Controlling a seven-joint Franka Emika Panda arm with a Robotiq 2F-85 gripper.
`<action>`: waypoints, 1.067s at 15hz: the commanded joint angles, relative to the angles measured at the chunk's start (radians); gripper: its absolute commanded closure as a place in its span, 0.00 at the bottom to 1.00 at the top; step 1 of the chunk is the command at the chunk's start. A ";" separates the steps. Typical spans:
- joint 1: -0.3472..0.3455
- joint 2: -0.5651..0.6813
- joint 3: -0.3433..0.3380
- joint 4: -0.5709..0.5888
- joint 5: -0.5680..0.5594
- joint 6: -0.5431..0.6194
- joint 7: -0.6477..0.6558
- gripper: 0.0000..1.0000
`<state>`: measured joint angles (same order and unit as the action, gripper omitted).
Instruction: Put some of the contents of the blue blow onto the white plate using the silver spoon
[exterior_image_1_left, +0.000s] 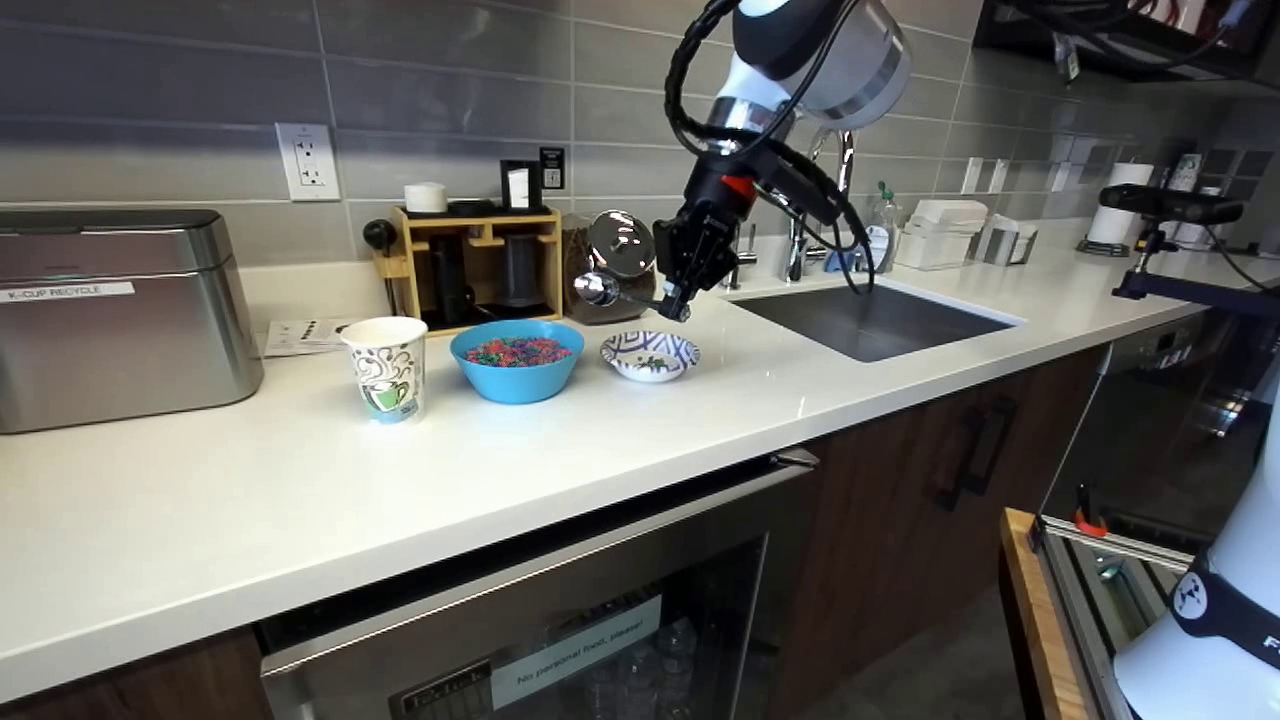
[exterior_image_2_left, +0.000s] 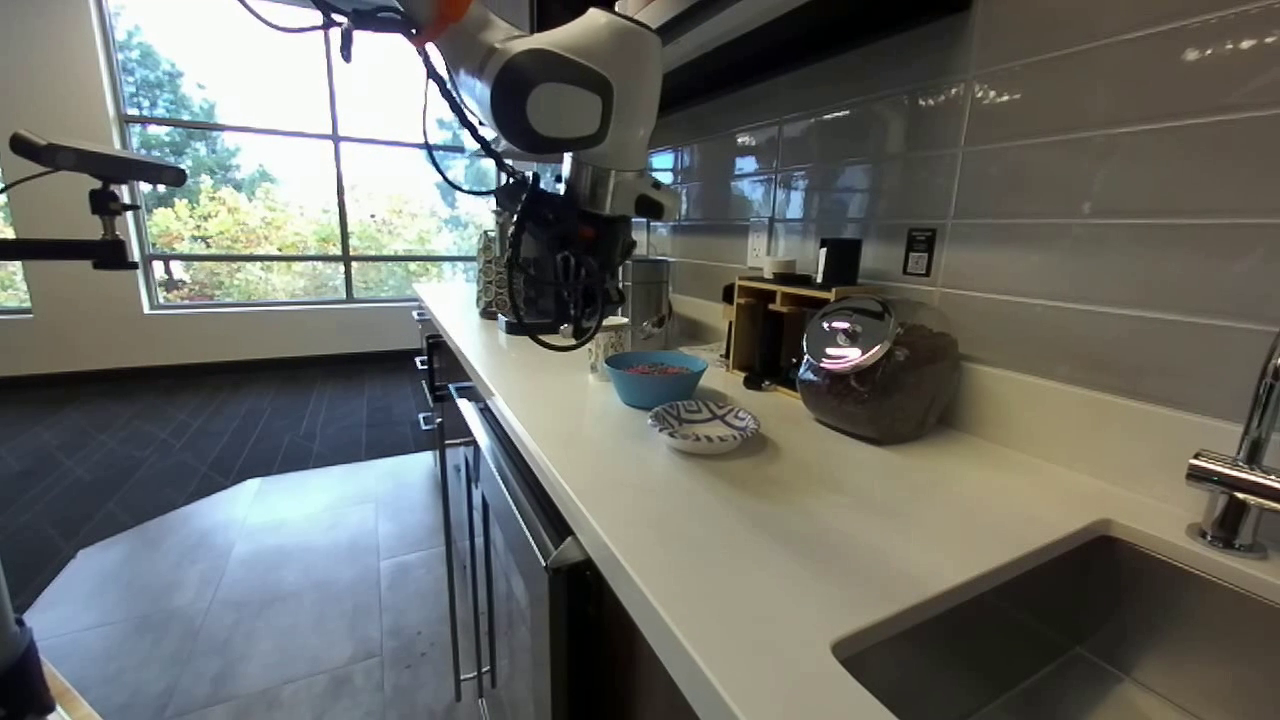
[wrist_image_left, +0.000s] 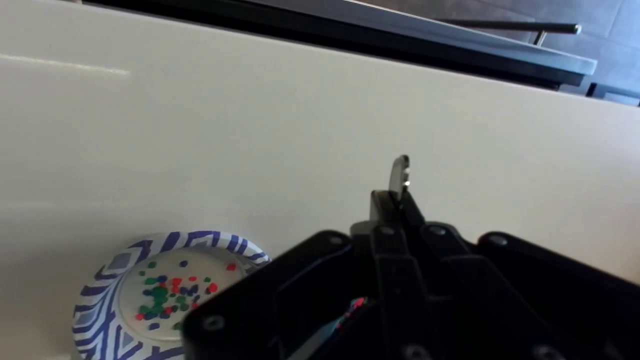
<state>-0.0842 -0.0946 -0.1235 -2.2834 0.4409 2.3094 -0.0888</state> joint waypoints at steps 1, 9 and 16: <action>-0.001 0.095 0.006 0.113 -0.096 -0.087 -0.026 0.99; 0.005 0.244 0.017 0.335 -0.336 -0.181 0.164 0.99; 0.027 0.362 0.032 0.482 -0.416 -0.273 0.233 0.99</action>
<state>-0.0676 0.2030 -0.0989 -1.8851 0.0686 2.1065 0.1054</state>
